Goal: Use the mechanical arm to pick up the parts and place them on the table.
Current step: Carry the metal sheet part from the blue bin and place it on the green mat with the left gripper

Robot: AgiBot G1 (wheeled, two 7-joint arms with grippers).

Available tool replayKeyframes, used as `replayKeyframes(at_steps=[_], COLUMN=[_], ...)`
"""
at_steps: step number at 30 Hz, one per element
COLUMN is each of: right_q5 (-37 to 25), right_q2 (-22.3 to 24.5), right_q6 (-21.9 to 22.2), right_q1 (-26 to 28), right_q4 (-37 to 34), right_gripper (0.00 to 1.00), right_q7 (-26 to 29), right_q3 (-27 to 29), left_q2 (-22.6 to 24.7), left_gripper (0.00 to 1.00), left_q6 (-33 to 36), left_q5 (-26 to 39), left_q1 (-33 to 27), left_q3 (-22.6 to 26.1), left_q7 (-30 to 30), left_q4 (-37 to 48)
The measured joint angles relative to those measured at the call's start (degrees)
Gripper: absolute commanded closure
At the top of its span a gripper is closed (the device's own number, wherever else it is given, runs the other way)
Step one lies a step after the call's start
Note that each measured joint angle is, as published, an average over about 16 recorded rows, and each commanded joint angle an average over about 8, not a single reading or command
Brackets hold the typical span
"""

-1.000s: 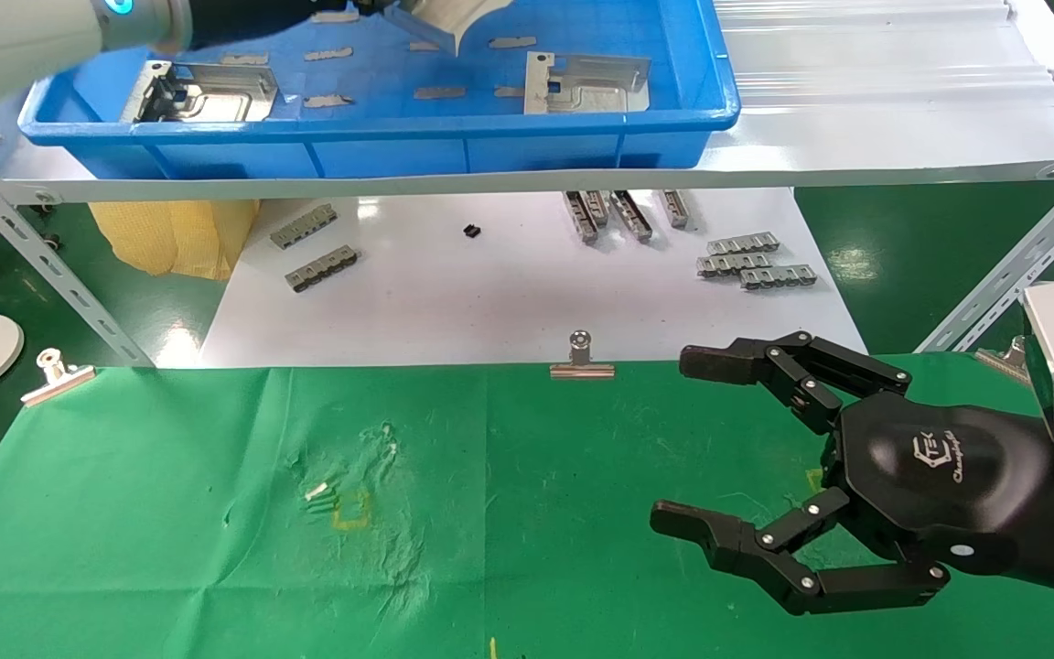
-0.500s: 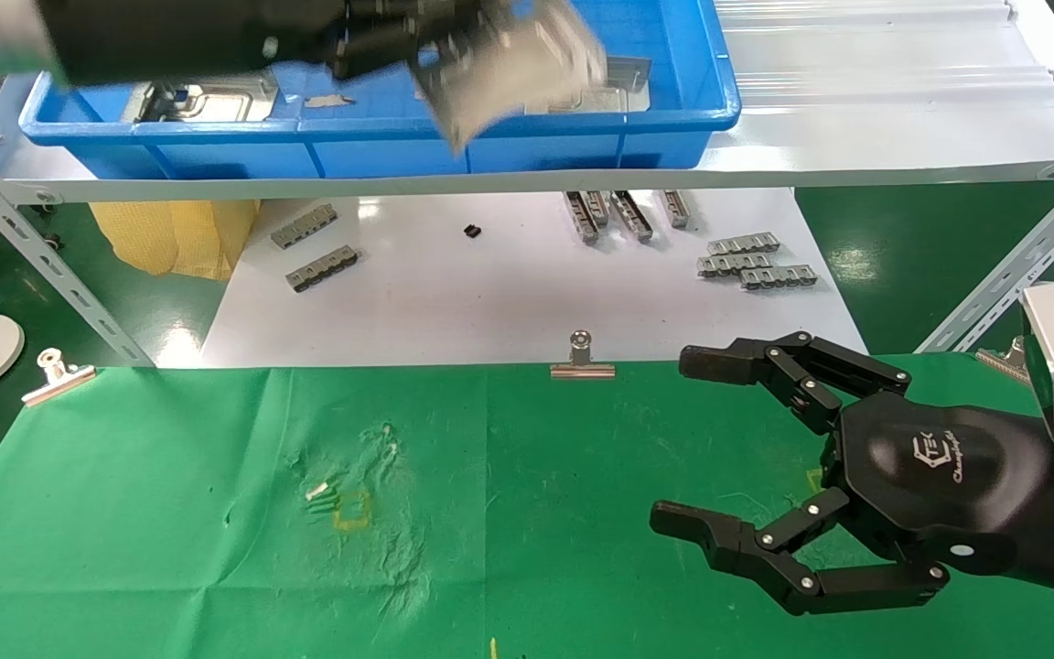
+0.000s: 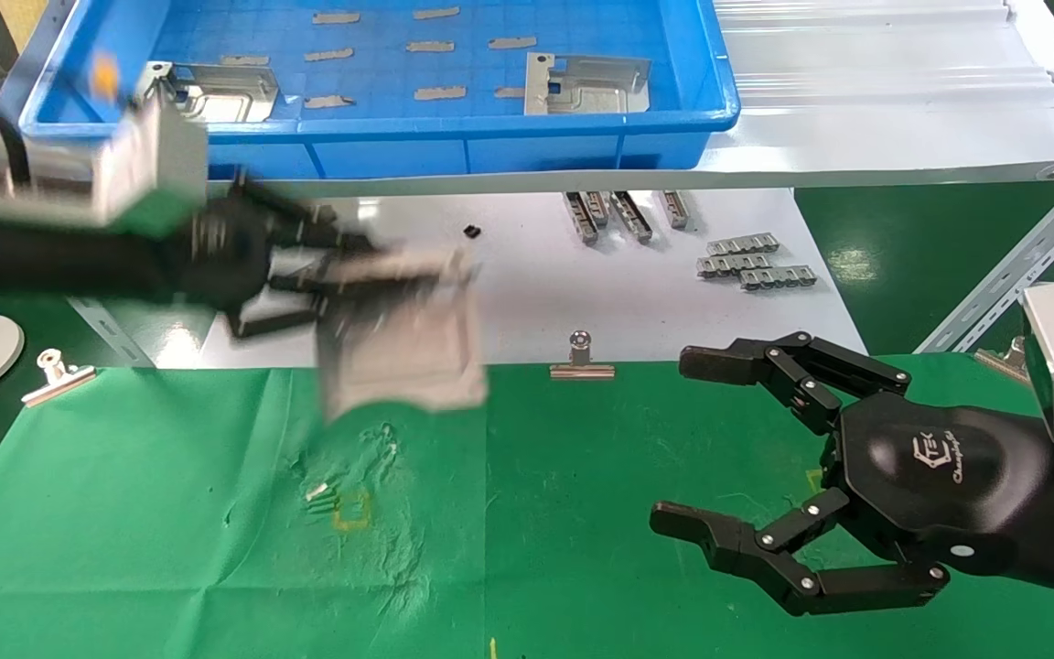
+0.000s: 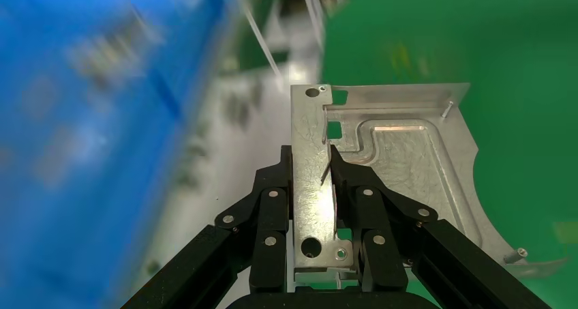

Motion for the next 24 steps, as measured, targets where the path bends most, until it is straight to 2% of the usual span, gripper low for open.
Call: replayKeyframes(at_steps=[9, 10, 17, 18, 24], right_q5=[0.0, 0.0, 0.0, 0.0, 0.0], right_q2=[0.0, 0.0, 0.0, 0.0, 0.0], right_q6=[0.0, 0.0, 0.0, 0.0, 0.0], right_q1=[0.0, 0.0, 0.0, 0.0, 0.0], right_q4=[0.0, 0.0, 0.0, 0.0, 0.0], right_gripper=[0.0, 0.0, 0.0, 0.0, 0.0], right_q7=[0.0, 0.0, 0.0, 0.0, 0.0], right_q3=[0.0, 0.0, 0.0, 0.0, 0.0], left_q2=[1.19, 1.56, 3.74, 3.95, 4.93], left_gripper=[1.0, 0.98, 0.11, 0.01, 0.0], left_q6=[-3.62, -4.09, -7.1, -7.41, -8.26], left_q5=[5.64, 6.1, 7.75, 7.87, 8.3], left_q1=[4.76, 5.08, 6.67, 6.77, 6.93], left_q3=[6.22, 6.56, 7.62, 7.68, 7.92], left_q7=[8.21, 9.1, 14.41, 15.0, 17.98], left_q4=[3.39, 4.24, 9.48, 10.05, 12.66])
